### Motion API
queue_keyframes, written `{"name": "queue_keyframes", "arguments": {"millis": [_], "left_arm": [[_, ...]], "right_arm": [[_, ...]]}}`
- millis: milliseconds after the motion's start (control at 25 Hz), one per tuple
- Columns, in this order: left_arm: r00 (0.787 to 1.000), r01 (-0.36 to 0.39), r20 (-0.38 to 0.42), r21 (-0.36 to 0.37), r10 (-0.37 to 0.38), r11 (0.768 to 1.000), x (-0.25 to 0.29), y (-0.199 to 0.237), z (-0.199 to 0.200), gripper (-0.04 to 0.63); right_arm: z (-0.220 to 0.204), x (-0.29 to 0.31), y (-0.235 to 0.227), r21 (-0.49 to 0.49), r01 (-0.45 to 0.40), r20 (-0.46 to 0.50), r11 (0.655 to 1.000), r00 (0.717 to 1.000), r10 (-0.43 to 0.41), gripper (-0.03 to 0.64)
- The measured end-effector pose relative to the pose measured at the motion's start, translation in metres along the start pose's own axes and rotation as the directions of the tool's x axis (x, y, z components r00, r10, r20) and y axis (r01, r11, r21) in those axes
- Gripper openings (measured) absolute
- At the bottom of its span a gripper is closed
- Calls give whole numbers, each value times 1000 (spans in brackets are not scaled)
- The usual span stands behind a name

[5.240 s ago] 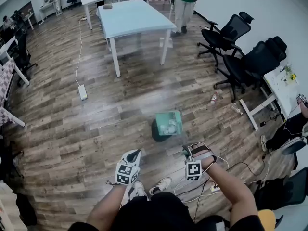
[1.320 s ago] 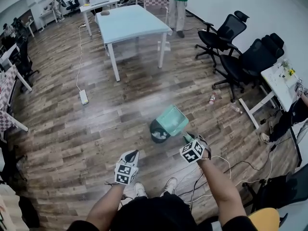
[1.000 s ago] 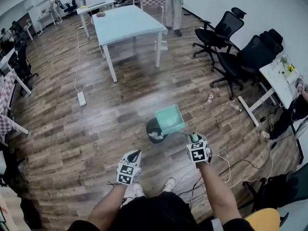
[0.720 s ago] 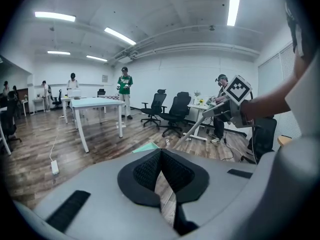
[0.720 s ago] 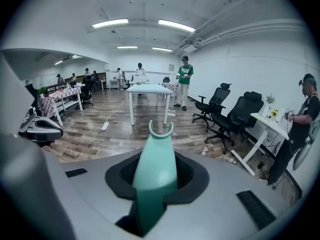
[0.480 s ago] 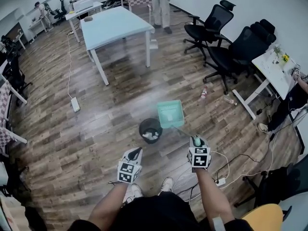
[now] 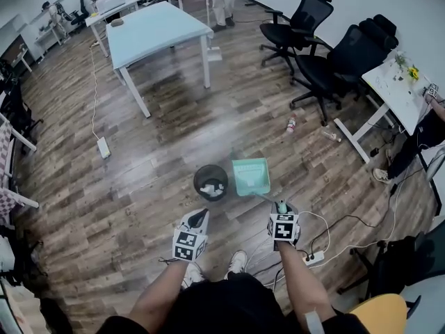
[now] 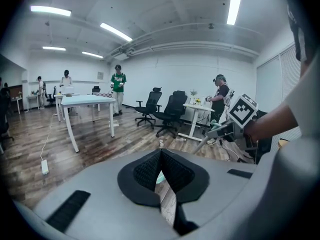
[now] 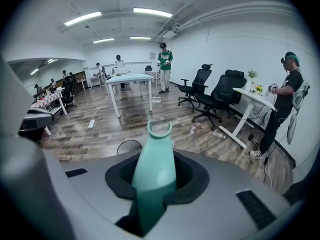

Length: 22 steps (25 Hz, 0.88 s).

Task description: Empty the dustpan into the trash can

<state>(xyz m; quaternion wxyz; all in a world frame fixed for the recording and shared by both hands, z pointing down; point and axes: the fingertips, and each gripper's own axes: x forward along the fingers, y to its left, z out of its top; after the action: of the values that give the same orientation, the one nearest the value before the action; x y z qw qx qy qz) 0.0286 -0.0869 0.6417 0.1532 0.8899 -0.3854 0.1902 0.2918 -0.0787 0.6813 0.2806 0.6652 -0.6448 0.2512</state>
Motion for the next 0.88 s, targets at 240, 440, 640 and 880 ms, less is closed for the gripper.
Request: {"name": "queue_keyframes", "arguments": {"millis": [240, 440, 640, 880], "left_arm": [[999, -18, -41, -13, 18, 1000, 20, -12, -10, 12], [997, -47, -61, -25, 45, 999, 34, -13, -16, 12], [995, -70, -69, -48, 67, 996, 44, -13, -19, 12], [994, -72, -83, -53, 67, 996, 48, -4, -17, 12]], "right_arm": [[-42, 32, -9, 43, -20, -95, 999, 995, 24, 98], [-64, 59, -9, 58, -18, -148, 998, 989, 26, 98], [-86, 85, -9, 86, -12, -217, 996, 976, 31, 98], [-104, 122, -5, 73, 9, -282, 997, 959, 12, 98]]}}
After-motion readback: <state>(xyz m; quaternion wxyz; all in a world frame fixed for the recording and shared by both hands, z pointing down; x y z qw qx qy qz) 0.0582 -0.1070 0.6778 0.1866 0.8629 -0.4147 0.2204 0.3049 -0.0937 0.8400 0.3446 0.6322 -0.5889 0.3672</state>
